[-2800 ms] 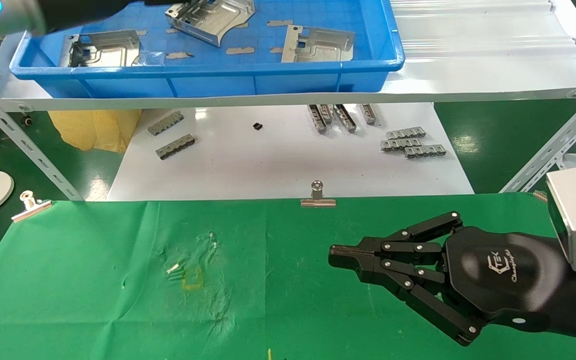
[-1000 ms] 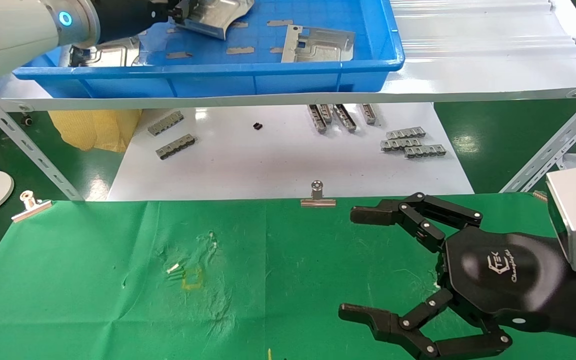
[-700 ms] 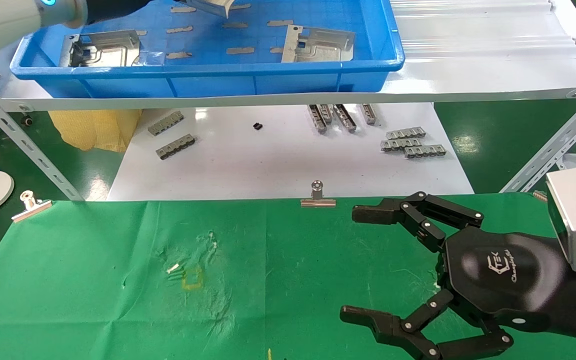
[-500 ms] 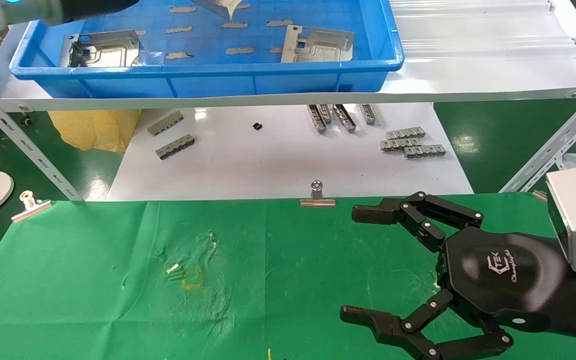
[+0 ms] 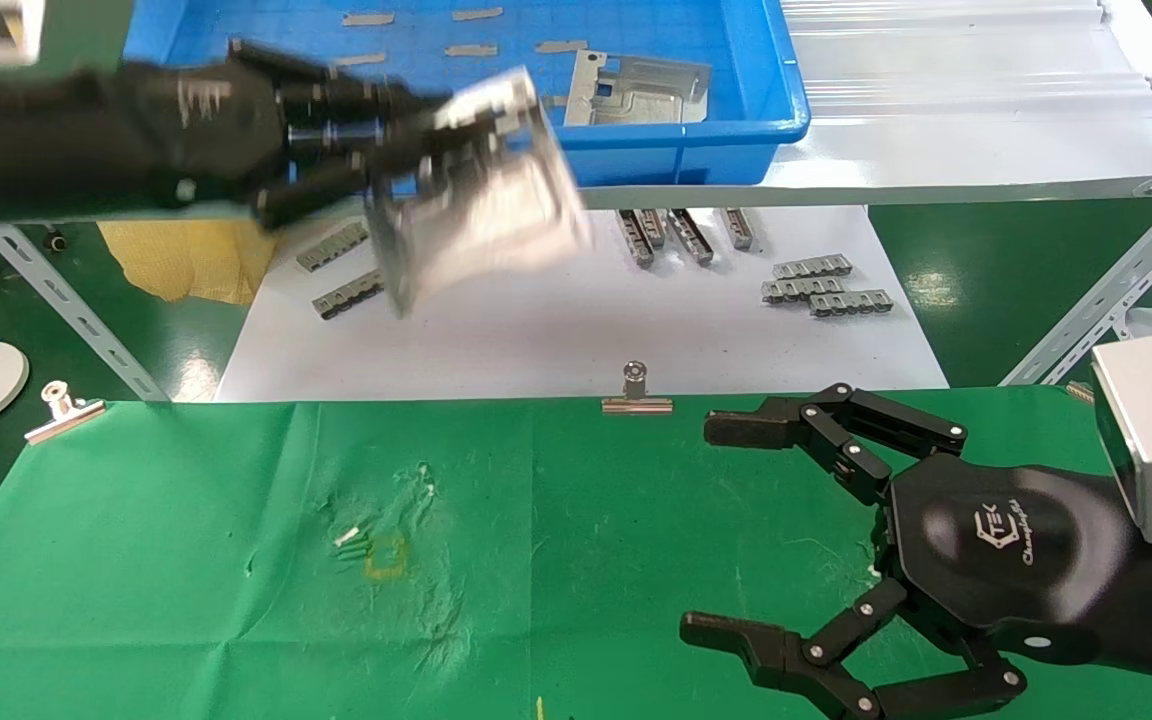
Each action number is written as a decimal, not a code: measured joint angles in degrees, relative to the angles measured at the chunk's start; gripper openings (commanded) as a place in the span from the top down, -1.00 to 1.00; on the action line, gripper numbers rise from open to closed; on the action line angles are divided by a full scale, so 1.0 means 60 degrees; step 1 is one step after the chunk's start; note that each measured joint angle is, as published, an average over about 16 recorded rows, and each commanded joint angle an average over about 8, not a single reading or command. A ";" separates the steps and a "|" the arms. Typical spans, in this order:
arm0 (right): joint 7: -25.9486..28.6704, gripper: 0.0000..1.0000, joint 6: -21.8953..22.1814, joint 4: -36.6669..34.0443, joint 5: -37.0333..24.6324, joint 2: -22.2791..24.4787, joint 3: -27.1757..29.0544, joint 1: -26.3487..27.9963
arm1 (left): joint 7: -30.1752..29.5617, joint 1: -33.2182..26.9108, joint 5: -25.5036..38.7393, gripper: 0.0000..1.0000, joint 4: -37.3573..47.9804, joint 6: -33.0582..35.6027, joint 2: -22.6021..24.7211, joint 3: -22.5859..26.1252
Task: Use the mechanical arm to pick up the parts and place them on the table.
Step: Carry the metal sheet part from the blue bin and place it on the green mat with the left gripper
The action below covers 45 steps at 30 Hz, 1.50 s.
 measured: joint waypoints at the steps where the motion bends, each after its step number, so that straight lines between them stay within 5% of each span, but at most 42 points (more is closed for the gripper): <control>1: 0.0000 -1.00 0.0000 0.0000 0.0000 0.0000 0.0000 0.0000 | 0.0137 0.0129 -0.0008 1.00 -0.0182 0.0147 -0.0113 0.0104; 10: 0.0000 -1.00 0.0000 0.0000 0.0000 0.0000 0.0000 0.0000 | 0.1468 0.1268 0.0316 1.00 -0.1264 0.0250 -0.0685 0.1326; 19: 0.0000 -1.00 0.0000 0.0000 0.0000 0.0000 0.0000 0.0000 | 0.2854 0.1736 0.1176 1.00 -0.0408 -0.0306 -0.0361 0.2228; 20: 0.0000 -1.00 0.0000 0.0000 0.0000 0.0000 0.0000 0.0000 | 0.2977 0.1751 0.1249 0.92 -0.0255 -0.0374 -0.0301 0.2276; 28: 0.0000 -1.00 0.0000 0.0000 0.0000 0.0000 -0.0001 0.0000 | 0.3777 0.1826 0.1613 -1.00 0.0743 -0.0810 0.0086 0.2496; 45: -0.0001 -1.00 0.0001 0.0000 0.0001 0.0001 -0.0001 0.0000 | 0.3984 0.1806 0.0967 -1.00 0.1769 0.0099 0.0086 0.2111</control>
